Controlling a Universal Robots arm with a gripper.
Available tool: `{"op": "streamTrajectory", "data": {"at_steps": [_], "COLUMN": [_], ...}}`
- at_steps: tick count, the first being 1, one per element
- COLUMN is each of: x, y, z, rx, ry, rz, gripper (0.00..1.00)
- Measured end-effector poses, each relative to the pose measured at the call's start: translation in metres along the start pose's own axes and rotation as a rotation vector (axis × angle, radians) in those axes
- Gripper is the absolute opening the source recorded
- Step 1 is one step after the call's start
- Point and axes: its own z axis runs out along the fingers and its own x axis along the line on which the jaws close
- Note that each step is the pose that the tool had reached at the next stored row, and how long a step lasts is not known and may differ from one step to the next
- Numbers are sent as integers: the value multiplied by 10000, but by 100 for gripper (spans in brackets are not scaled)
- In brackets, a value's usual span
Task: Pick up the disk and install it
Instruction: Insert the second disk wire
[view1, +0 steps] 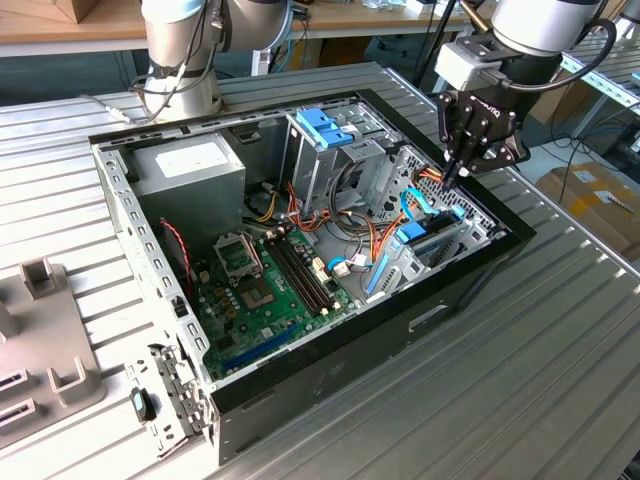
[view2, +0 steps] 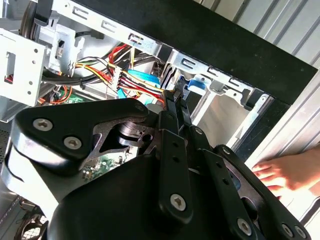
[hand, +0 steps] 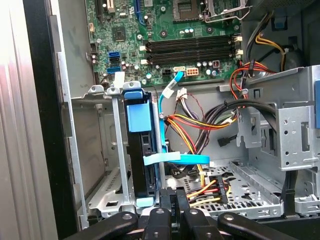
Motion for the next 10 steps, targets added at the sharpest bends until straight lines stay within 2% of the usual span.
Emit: {"op": "streamTrajectory", "data": {"at_steps": [10], "x": [1], "y": [11], "z": [0], "rx": [0], "ry": [-1], "rz": [0], "gripper": [16]}}
